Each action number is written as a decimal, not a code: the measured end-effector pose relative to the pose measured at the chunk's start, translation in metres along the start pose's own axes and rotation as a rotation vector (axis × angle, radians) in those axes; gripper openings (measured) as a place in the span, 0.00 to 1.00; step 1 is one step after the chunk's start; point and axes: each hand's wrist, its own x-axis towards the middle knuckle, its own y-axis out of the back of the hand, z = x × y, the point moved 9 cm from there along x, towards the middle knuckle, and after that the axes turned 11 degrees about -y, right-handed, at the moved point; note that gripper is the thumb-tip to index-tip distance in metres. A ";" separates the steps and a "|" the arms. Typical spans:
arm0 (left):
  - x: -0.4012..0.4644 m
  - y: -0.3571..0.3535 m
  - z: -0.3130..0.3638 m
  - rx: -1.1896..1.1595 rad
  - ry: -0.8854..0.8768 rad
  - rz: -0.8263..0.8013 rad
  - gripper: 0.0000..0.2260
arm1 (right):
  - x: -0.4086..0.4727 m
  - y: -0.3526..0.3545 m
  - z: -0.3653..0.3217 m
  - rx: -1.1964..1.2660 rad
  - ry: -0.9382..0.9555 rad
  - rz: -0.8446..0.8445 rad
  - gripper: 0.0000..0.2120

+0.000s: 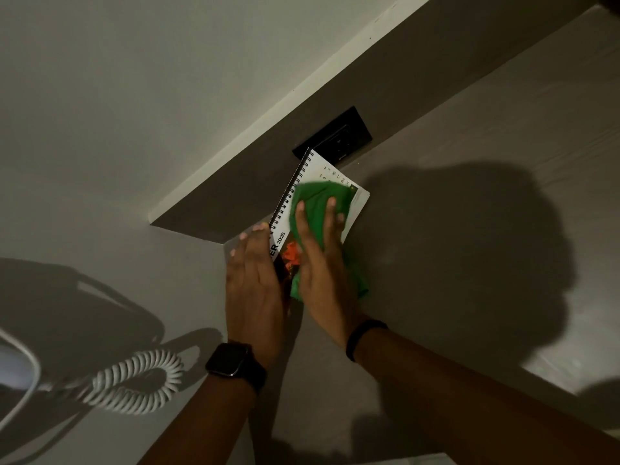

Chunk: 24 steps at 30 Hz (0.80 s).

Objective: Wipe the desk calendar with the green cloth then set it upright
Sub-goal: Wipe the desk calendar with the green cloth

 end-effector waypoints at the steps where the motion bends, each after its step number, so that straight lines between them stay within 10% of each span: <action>1: 0.000 0.000 0.000 0.010 -0.012 0.002 0.38 | -0.013 -0.005 0.000 -0.019 0.069 -0.032 0.41; 24: 0.000 0.003 0.002 0.025 0.033 -0.006 0.40 | 0.037 0.031 0.008 -0.040 0.014 0.090 0.36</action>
